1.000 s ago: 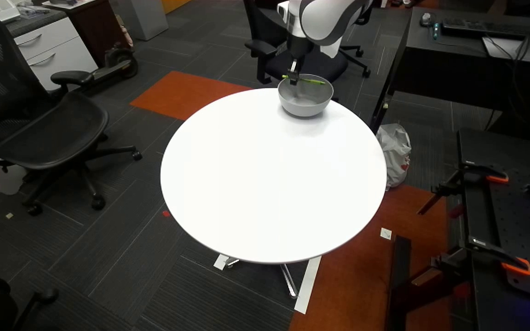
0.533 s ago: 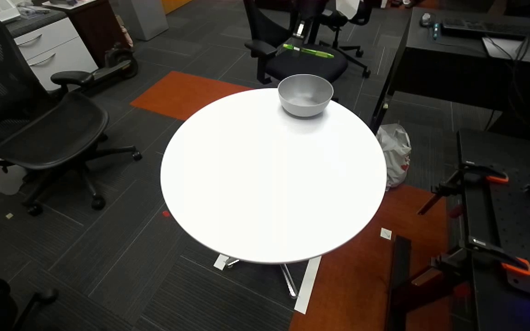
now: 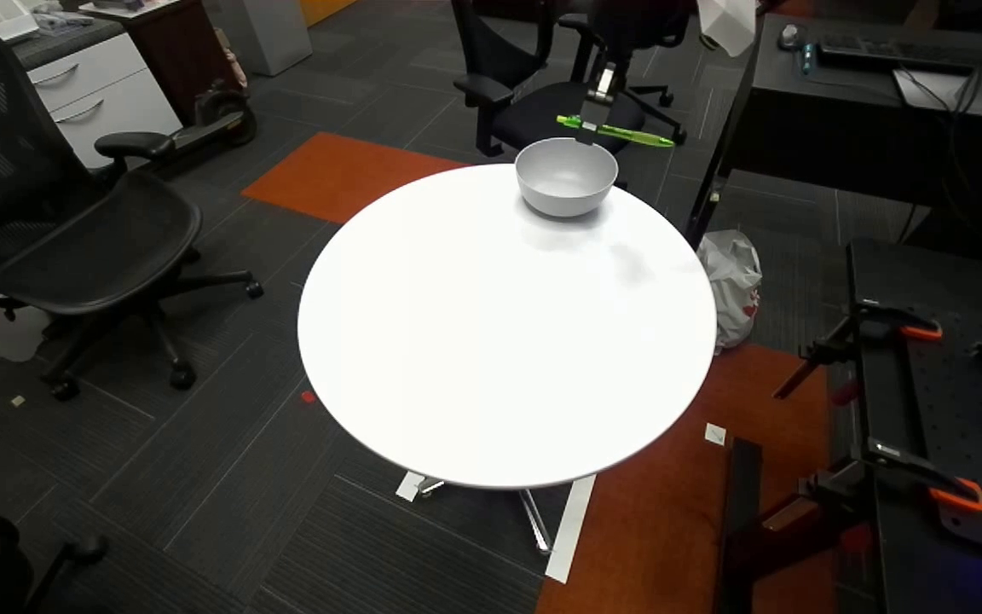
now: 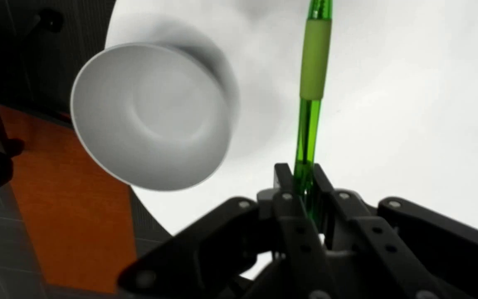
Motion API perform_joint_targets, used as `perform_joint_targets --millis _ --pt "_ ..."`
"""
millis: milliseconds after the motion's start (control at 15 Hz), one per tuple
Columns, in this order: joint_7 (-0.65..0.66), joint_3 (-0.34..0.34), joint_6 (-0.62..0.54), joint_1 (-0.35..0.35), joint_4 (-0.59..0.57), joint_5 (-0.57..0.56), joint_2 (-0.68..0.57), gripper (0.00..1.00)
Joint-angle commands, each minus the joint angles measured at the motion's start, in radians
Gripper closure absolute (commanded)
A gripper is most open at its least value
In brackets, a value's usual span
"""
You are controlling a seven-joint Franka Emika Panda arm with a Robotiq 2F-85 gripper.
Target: Remove the pen from the bowl and put it on the table
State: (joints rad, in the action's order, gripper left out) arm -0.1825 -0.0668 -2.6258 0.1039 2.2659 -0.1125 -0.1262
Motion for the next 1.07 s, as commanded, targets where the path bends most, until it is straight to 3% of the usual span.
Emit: perform_joint_targets --millis 0,400,1000 --pt "0.078 0.017 -0.055 -0.042 0.196 -0.005 0.155 0.97" --pt "0.081 0.060 -0.151 -0.093 0.292 0.024 0.133 0.97" --pt "0.168 0.093 -0.298 -0.149 0.257 0.014 -0.104 0.97"
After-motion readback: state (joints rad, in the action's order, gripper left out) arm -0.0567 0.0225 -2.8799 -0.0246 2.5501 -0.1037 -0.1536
